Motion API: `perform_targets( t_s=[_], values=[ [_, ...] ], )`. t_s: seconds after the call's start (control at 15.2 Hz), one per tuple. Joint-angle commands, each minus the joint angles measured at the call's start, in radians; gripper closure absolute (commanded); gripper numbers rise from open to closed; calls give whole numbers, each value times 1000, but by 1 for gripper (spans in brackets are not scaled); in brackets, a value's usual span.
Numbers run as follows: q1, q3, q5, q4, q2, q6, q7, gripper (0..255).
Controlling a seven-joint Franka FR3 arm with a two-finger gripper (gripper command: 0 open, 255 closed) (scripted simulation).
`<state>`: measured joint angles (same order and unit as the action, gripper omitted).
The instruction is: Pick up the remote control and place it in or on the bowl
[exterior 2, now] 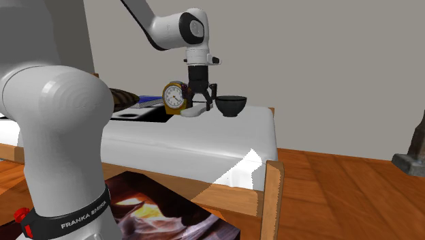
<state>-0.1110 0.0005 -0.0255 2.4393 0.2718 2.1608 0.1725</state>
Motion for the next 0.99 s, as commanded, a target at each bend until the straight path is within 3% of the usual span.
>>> perform_targets(
  t_s=[0.0, 0.92],
  values=[
    [1, -1, 0, -18, 11, -29, 3, 255],
    [0, -1, 3, -155, 72, -227, 7, 255]
  ],
)
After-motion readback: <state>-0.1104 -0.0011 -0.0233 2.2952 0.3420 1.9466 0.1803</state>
